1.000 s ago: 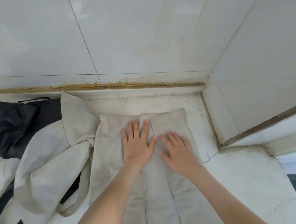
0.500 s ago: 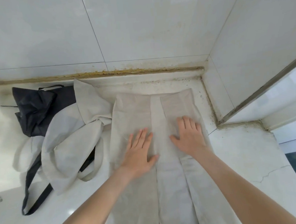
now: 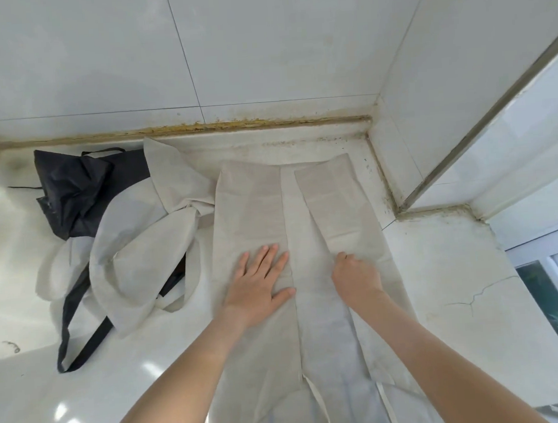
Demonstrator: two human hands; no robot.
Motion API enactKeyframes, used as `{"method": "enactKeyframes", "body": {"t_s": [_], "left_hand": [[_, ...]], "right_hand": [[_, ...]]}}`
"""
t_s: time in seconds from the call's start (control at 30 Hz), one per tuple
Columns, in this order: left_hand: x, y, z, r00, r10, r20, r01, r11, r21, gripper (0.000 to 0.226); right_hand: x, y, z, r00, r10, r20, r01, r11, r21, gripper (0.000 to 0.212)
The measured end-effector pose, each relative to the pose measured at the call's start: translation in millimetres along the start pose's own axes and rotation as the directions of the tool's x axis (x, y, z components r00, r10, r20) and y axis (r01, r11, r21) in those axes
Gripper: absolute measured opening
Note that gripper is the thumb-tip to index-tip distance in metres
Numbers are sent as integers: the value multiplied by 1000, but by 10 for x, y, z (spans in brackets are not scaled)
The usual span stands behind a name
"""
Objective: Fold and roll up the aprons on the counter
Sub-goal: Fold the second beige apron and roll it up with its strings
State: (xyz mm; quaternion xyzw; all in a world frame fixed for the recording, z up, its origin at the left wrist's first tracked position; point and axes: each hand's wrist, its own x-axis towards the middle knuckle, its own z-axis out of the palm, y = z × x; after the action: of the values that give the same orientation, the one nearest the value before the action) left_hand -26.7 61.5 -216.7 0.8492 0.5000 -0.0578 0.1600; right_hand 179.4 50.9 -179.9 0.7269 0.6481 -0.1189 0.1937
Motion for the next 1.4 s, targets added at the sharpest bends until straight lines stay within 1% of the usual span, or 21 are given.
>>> {"method": "enactKeyframes", "body": {"t_s": [0.07,0.17,0.23,0.37,0.47,0.53,0.57,0.63,0.7,0.73,0.8,0.9,0.97,1.0,1.07,1.13,1.17,1.23,1.3,1.33,1.4], "left_hand": [[-1,20,11,1000,-6,-3,6,1000,4,98],[3,58,-9,999,-37,18,36,999,14,100],[21,95,-28,997,-63,38,62,997,42,93],[50,189,-15,991,-123,53,121,992,45,70],[54,200,-27,990,-123,64,122,992,20,69],[68,184,-21,992,-110,59,110,994,12,76],[71,173,-14,993,-104,54,103,995,7,83],[80,150,2,995,-96,32,96,995,2,92],[95,143,4,996,-89,-4,89,996,-7,95],[90,142,-3,996,-87,-15,87,996,-10,96],[84,131,10,996,-79,-30,79,997,-9,95],[88,131,44,994,-93,-63,93,996,-7,84],[88,142,23,992,-128,-13,128,992,-10,73],[97,146,29,991,-131,-32,131,991,-3,69],[109,154,13,992,-122,-41,121,992,-23,72],[149,167,-2,990,-118,-73,117,993,-9,75],[165,172,1,990,-124,-65,124,992,-7,76],[203,198,-31,990,-130,-46,130,991,-6,78],[230,249,-39,988,-152,-33,152,988,-15,82],[223,306,-61,981,-173,-93,171,985,-30,83],[191,460,-163,949,-246,-199,238,969,-63,63]], "right_hand": [[14,21,-35,1000,25,9,-25,997,80,25],[-14,-28,-148,999,25,-37,-16,974,224,26],[-35,-93,-200,997,17,-74,8,948,319,27],[24,-180,-153,995,36,-93,23,827,562,21],[81,-162,-29,990,-69,-121,134,720,681,18],[71,-95,55,970,-158,-185,242,714,657,17],[59,-49,101,958,-181,-224,282,741,609,21],[15,59,162,938,-195,-288,312,836,451,33],[-38,187,205,931,-220,-292,312,894,322,53],[-55,254,232,942,-223,-252,290,918,271,63],[-78,380,312,977,-156,-146,185,958,219,70],[-78,481,387,991,-62,-121,91,963,253,79],[-70,475,397,992,-46,-119,76,960,269,76],[-68,455,392,993,-37,-111,65,963,260,74],[-77,385,365,993,-8,-121,36,971,236,76],[-91,295,320,974,-6,-225,59,971,231,74],[-97,250,315,963,-28,-269,89,971,220,68],[-173,136,211,954,-67,-293,124,976,181,55],[-257,-1,102,964,-126,-236,169,970,172,49],[-284,-64,78,975,-150,-166,178,970,167,46],[-293,-123,80,987,-152,-56,159,974,162,43]]}}
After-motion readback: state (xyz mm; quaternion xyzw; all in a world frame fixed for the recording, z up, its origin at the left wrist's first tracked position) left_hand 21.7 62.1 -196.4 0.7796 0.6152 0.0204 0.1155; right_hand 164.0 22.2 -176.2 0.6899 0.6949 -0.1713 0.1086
